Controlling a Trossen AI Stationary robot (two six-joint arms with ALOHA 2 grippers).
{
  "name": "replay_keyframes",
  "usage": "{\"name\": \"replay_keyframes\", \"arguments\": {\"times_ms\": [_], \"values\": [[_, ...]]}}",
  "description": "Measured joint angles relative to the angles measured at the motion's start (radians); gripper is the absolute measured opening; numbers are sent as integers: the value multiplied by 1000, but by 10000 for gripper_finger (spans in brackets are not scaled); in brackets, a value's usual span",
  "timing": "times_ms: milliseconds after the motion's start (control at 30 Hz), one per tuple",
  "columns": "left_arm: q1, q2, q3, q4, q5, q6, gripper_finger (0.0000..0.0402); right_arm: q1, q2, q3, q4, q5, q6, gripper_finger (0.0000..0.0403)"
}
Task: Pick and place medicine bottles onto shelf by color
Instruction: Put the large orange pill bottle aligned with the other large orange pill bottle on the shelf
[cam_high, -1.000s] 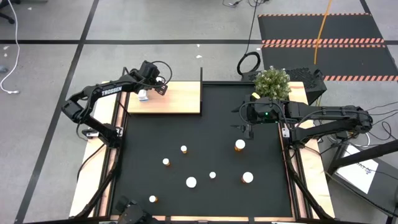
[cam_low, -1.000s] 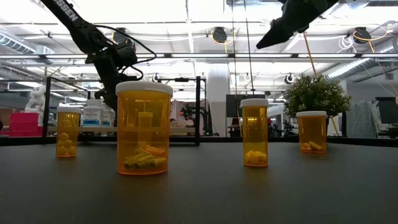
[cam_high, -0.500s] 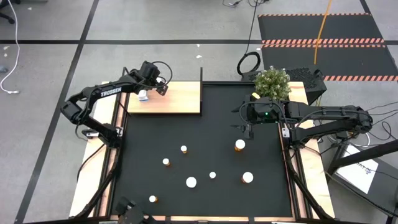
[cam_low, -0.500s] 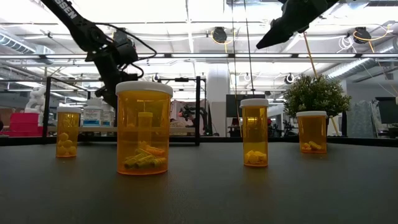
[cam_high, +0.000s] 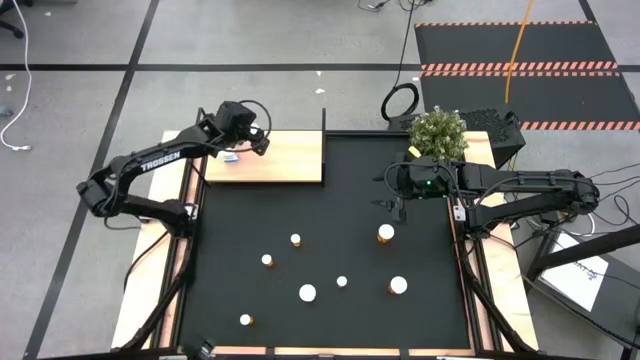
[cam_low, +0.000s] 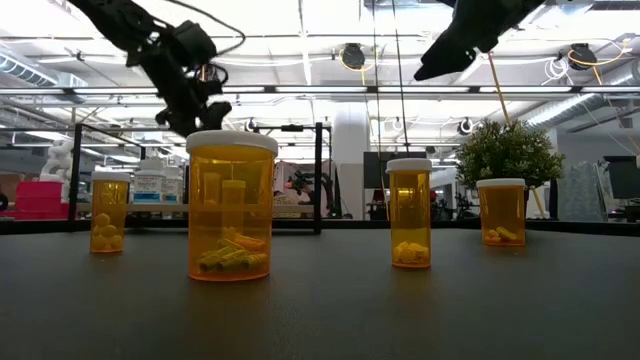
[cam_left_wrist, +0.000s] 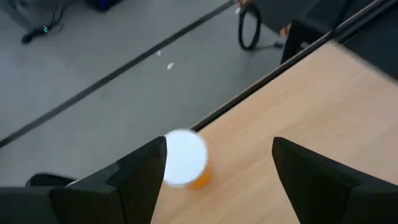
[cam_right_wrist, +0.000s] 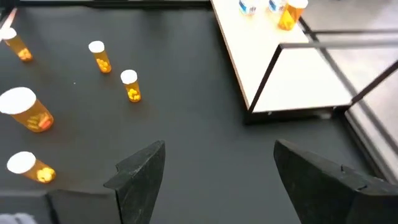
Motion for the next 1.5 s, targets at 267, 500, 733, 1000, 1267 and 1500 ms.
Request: {"name": "replay_keyframes", "arguments": {"times_ms": [267,500,733,1000,1267,1500], "values": [[-148,-112,0,2,0,6,294,169,0,0,-118,96,166,297],[-302,-179,0,4,2,33,294,367,16,0,-190,173,348,297],[-400,-193,0,19,18,37,294,498,124,0,-259,246,501,297],[-451,-191,0,58,21,36,294,525,229,0,-277,267,530,297],[-461,-191,0,63,21,27,294,492,213,-52,-269,262,530,299],[-464,-191,0,63,21,2,294,423,209,-130,-198,233,523,349]]}}
